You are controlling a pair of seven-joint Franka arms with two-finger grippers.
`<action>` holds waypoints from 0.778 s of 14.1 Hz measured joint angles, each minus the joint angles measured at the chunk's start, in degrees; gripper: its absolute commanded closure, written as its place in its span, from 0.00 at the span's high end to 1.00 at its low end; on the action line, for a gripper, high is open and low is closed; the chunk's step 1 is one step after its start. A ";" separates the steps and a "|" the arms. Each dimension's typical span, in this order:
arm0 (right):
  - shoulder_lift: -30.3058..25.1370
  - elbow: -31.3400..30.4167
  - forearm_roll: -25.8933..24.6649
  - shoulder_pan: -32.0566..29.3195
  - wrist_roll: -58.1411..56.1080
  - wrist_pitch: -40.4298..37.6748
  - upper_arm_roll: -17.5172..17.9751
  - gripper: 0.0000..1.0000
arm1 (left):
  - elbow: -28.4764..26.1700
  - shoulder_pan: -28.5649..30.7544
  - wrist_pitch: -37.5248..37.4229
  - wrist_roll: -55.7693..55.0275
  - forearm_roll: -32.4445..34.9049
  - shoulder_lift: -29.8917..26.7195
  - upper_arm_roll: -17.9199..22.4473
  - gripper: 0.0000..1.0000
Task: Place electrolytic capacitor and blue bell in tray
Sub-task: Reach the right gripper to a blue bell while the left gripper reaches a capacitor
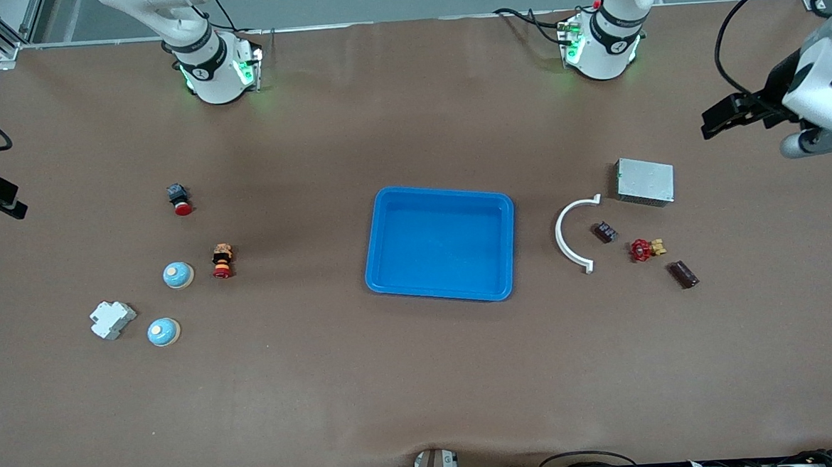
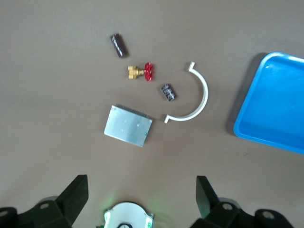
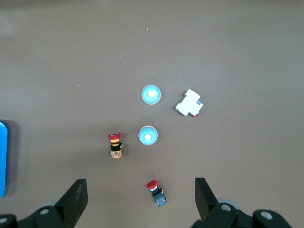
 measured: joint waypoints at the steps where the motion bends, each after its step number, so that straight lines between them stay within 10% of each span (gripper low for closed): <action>1: 0.00 -0.09 0.00 0.00 0.00 -0.17 0.00 1.00 | -1.06 -0.02 0.19 -1.65 0.00 0.22 -0.38 1.00; 11: 2.81 -4.51 -0.02 0.22 0.00 6.72 0.08 1.00 | -27.04 -0.32 23.70 -23.15 2.47 0.78 -3.90 1.00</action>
